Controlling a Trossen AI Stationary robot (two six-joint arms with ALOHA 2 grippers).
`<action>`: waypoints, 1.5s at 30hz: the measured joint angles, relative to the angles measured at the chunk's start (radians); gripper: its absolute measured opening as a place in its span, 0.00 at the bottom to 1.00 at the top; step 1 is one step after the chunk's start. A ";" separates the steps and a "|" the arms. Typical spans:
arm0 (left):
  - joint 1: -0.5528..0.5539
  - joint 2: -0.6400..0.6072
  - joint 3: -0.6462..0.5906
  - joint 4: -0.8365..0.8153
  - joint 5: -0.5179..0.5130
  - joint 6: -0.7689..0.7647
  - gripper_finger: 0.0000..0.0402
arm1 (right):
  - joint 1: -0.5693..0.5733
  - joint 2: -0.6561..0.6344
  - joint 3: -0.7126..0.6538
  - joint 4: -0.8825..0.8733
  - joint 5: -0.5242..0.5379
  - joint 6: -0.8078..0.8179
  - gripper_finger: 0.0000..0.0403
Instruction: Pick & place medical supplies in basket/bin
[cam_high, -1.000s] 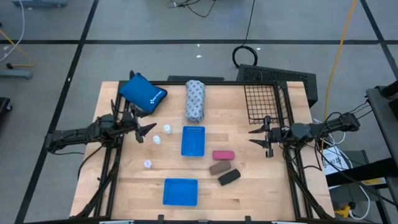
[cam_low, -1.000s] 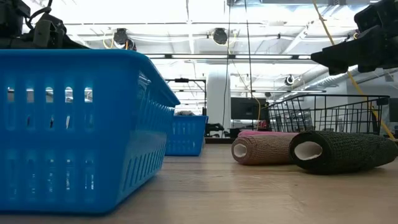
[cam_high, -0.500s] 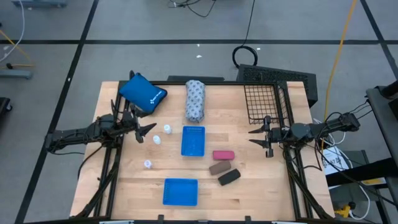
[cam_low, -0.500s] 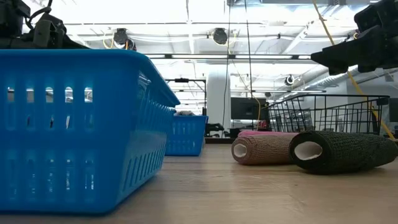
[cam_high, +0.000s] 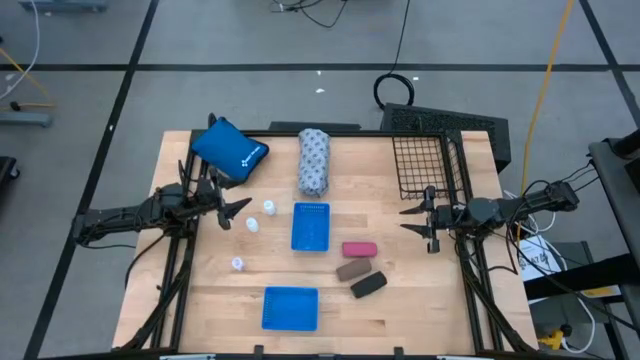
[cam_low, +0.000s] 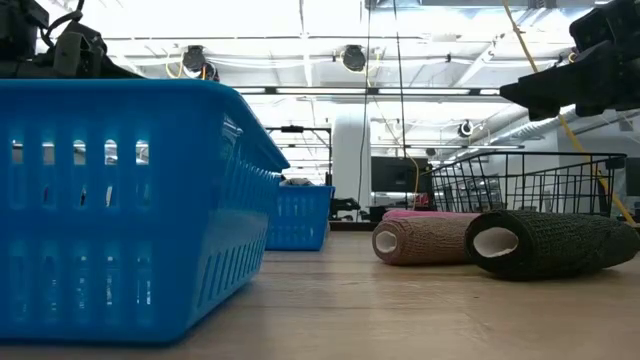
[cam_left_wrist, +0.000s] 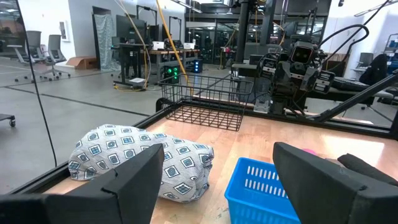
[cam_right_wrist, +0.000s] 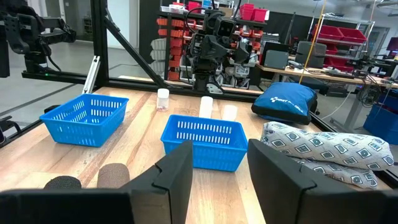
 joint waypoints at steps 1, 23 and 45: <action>0.000 0.000 0.000 0.000 0.000 0.000 0.76 | 0.000 0.000 0.000 0.000 0.000 0.000 0.36; 0.000 0.000 0.000 0.001 0.000 0.000 0.76 | 0.000 0.000 0.000 0.000 0.000 0.000 0.36; 0.000 0.000 0.000 0.001 -0.020 0.107 0.76 | 0.000 0.000 0.000 0.000 0.000 0.000 0.36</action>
